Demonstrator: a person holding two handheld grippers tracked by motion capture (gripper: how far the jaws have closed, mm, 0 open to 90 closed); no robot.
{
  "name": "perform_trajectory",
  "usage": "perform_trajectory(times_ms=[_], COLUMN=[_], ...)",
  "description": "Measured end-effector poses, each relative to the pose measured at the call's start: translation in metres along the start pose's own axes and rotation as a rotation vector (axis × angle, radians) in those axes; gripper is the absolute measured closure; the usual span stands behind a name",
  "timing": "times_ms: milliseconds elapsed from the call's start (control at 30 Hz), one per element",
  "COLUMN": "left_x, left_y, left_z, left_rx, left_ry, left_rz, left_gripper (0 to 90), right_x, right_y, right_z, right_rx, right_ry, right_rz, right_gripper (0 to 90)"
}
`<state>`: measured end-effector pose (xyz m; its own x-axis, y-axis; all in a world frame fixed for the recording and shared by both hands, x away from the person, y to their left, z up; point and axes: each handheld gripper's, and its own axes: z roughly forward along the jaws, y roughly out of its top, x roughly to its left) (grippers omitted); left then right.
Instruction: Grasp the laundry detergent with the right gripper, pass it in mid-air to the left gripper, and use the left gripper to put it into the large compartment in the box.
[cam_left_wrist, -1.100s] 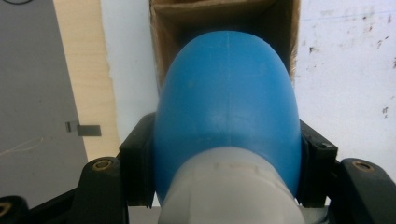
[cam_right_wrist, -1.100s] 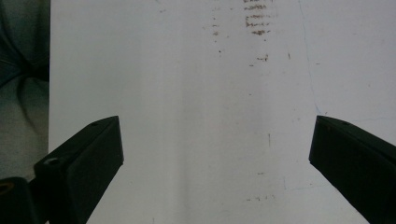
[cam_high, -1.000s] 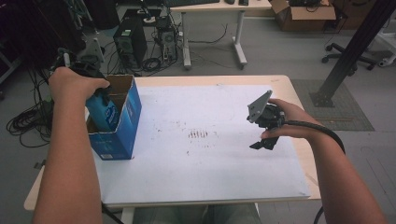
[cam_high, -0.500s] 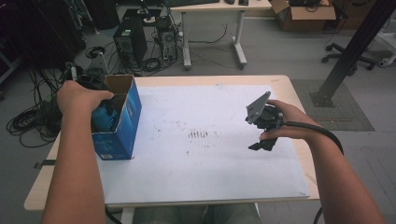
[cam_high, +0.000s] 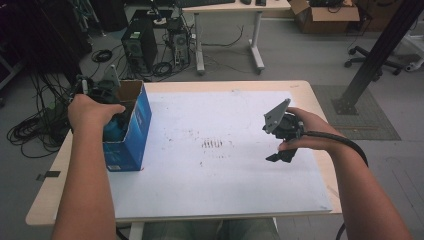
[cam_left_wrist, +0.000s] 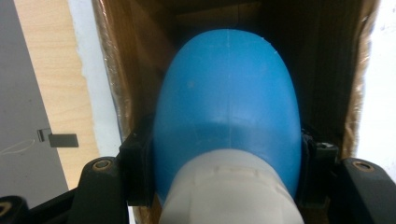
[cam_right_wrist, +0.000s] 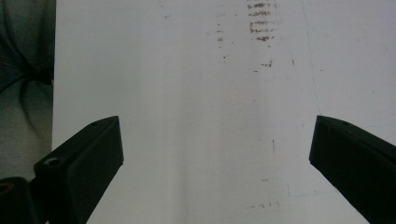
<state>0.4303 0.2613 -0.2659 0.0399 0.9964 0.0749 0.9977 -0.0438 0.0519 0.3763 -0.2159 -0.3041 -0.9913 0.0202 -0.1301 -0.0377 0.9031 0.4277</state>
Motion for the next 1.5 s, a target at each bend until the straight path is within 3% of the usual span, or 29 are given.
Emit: perform_trajectory(times_ms=[333,1500], left_x=[-0.002,-0.002], left_y=[-0.001,-0.003], left_z=[0.013,0.009], left_rx=[-0.015,-0.032], left_ry=[0.005,0.011], left_rz=[0.003,-0.007], left_gripper=[37.9,35.0], right_x=[0.001,0.002], right_y=[-0.001,-0.005], right_z=[-0.001,-0.005], right_rx=[-0.002,-0.008], right_ry=[0.0,-0.005], right_rz=[0.006,0.005], right_gripper=[3.2,3.1])
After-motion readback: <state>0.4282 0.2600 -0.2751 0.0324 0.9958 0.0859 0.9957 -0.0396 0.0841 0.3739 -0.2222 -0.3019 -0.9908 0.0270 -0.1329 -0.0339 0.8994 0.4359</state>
